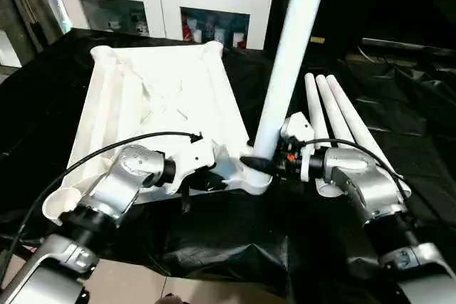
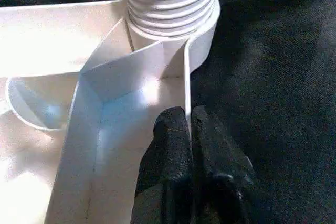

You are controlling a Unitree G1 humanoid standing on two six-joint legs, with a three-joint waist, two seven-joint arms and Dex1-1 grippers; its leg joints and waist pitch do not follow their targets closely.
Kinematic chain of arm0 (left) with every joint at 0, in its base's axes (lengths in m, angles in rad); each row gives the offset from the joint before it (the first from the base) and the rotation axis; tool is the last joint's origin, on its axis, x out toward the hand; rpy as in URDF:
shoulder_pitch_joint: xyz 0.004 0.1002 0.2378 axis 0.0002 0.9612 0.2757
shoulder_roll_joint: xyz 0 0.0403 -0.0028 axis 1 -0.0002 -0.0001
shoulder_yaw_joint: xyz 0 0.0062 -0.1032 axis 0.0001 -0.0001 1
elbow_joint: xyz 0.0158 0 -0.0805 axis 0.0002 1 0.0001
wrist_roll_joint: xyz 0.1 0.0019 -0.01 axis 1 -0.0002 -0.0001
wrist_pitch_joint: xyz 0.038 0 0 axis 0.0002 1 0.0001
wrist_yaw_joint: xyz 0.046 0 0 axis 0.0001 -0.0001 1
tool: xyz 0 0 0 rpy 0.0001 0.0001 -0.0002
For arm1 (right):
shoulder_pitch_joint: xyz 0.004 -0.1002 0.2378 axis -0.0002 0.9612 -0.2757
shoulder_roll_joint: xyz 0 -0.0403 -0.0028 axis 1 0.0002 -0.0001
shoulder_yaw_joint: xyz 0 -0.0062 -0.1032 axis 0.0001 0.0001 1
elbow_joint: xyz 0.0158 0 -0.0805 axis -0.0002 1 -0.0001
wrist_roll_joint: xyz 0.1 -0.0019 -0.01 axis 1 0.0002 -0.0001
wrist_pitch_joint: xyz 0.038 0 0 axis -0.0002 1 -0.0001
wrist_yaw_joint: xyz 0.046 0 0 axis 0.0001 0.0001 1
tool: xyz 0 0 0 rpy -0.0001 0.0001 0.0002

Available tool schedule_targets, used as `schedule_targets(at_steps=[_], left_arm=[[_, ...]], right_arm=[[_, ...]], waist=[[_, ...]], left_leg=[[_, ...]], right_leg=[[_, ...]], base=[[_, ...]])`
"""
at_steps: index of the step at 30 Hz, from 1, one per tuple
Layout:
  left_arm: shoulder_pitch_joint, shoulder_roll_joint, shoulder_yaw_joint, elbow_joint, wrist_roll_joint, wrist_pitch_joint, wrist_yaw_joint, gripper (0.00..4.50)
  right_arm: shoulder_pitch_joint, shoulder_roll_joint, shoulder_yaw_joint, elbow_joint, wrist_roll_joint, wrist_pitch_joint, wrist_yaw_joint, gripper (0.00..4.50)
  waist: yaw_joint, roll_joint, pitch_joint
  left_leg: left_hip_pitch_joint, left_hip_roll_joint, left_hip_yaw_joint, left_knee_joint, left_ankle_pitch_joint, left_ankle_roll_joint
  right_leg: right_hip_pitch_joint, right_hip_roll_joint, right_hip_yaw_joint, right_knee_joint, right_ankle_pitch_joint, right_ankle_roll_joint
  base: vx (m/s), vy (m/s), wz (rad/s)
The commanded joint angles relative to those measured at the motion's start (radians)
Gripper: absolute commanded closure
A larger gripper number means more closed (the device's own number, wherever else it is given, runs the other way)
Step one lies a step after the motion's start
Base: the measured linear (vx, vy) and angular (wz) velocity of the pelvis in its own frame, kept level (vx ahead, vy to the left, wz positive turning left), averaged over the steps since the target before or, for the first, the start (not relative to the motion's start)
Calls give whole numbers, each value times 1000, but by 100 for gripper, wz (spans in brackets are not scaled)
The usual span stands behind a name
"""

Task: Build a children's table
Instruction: Insert table leg to table base

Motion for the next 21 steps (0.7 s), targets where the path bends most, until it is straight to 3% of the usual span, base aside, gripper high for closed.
schedule_targets(at_steps=[1, 14, 21], left_arm=[[-16, -7, 8, -60, -24, -1, -23, 450], [-19, -22, 36, -66, -27, 38, 17, 450], [-18, -24, 39, -60, -19, 45, 31, 450]], right_arm=[[25, 3, 37, 83, -51, 15, -7, 259], [85, 54, -11, 78, -20, 10, -95, 259], [84, 64, -18, 94, -49, -4, -153, 259]], waist=[[-2, 9, -54], [-5, 10, -48], [-8, 12, -46]], left_leg=[[13, 60, -18, -76, -203, 14], [17, 61, -22, -85, -277, -11], [18, 61, -23, -88, -292, -16]], right_leg=[[40, -91, 52, -77, -111, -247], [33, -92, 55, -92, -243, -210], [30, -91, 56, -93, -251, -209]], base=[[0, 0, 0], [0, 0, 0], [0, 0, 0]])
